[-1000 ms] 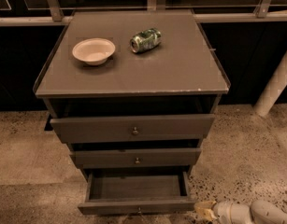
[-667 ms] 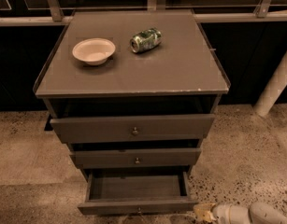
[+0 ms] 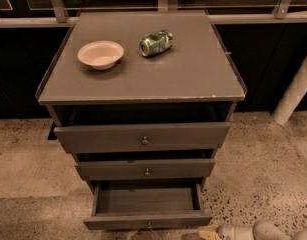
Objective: Close bottom drawer
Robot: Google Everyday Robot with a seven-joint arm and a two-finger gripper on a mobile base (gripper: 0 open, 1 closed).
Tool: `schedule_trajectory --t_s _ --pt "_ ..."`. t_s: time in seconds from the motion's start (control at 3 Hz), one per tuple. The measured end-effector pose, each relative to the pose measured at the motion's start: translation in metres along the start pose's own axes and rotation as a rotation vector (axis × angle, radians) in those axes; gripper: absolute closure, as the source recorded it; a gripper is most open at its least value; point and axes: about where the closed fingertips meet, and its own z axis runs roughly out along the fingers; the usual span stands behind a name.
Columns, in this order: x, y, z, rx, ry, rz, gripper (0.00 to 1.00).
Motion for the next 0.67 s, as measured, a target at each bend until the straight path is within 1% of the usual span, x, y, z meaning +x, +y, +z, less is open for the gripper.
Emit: schedule_trajectory --t_s 0.33,0.67 --pt "0.002 -0.021 0.023 -0.035 -0.018 0.02 1.0" --pt "-0.028 -0.031 0.028 0.0 -0.084 -0.046 1.0"
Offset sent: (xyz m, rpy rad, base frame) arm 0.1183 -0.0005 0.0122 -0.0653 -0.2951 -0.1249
